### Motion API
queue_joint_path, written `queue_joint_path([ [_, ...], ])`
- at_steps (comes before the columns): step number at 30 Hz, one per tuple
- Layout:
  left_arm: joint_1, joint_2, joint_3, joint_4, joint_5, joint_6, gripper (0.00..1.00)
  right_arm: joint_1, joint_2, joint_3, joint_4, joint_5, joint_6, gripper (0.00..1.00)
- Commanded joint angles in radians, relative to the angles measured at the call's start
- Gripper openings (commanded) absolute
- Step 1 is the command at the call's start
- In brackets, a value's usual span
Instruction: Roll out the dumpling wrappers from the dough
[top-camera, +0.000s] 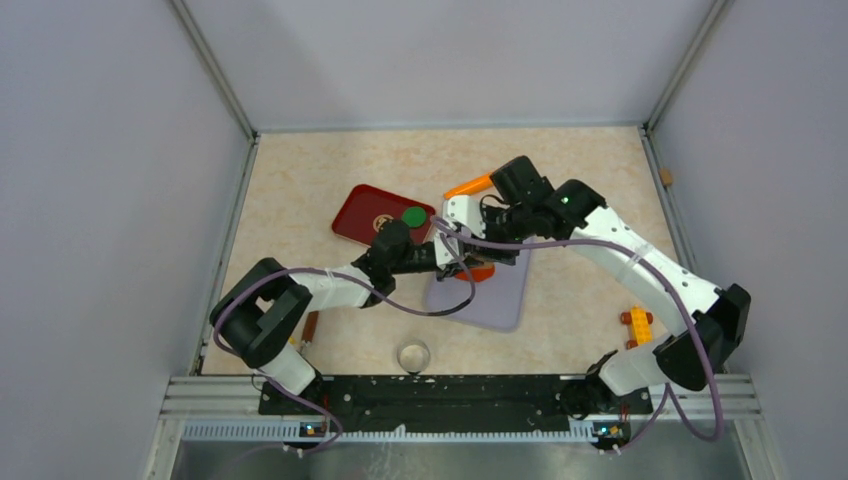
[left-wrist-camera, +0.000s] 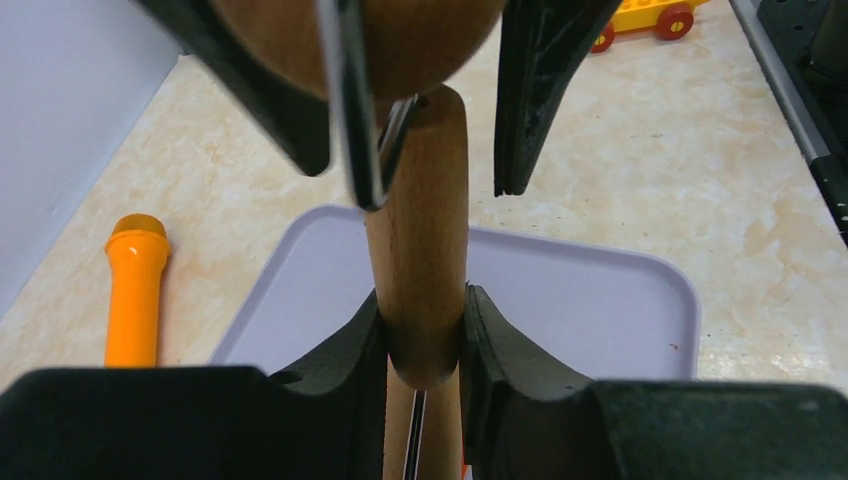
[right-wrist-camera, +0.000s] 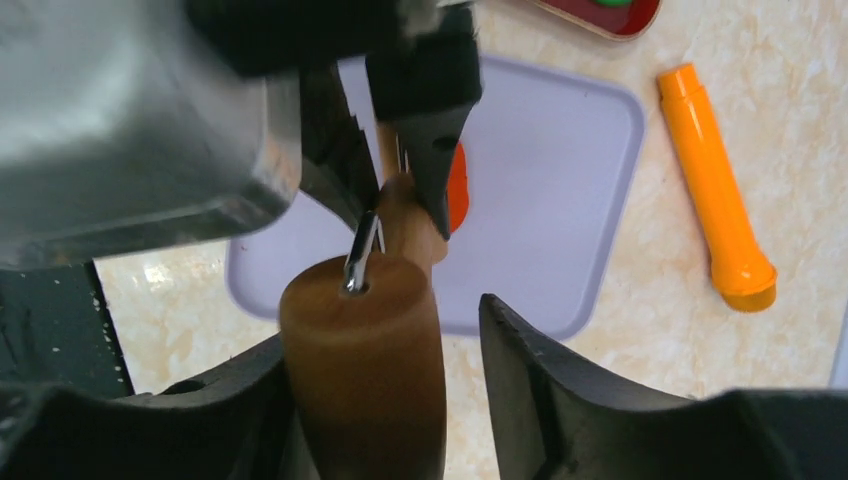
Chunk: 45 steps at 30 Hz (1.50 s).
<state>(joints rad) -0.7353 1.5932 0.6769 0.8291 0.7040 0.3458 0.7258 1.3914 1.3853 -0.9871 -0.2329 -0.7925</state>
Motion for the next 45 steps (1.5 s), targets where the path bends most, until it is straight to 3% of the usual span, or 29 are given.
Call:
queue_joint_path([
  [1, -0.010, -0.008, 0.033, 0.051, 0.033, -0.029, 0.00, 0.004, 0.031, 0.145, -0.061, -0.091, 0.109, 0.55],
  [5, -0.012, -0.008, 0.033, 0.058, 0.033, -0.075, 0.00, 0.004, 0.032, 0.140, -0.020, -0.108, 0.145, 0.57],
  [9, -0.013, -0.010, 0.028, 0.058, 0.033, -0.093, 0.00, 0.004, 0.027, 0.134, -0.013, -0.132, 0.146, 0.47],
  [13, -0.013, -0.005, 0.027, 0.057, 0.022, -0.104, 0.00, 0.004, 0.030, 0.134, -0.040, -0.136, 0.116, 0.16],
  [16, -0.015, 0.028, 0.022, 0.089, -0.007, -0.125, 0.01, 0.010, 0.007, 0.089, -0.023, -0.118, 0.080, 0.00],
  [22, -0.032, 0.156, 0.023, 0.248, -0.120, -0.265, 0.04, 0.071, -0.080, -0.102, 0.162, 0.029, 0.018, 0.00],
  [30, -0.038, 0.325, 0.060, 0.474, -0.219, -0.334, 0.00, 0.072, -0.013, -0.114, 0.241, 0.034, -0.038, 0.00],
  [35, -0.036, 0.362, 0.072, 0.518, -0.321, -0.336, 0.00, 0.072, 0.044, -0.068, 0.251, 0.023, -0.057, 0.00],
  [45, -0.026, 0.401, -0.007, 0.565, -0.356, -0.343, 0.00, 0.073, 0.085, -0.150, 0.326, -0.018, -0.050, 0.00],
])
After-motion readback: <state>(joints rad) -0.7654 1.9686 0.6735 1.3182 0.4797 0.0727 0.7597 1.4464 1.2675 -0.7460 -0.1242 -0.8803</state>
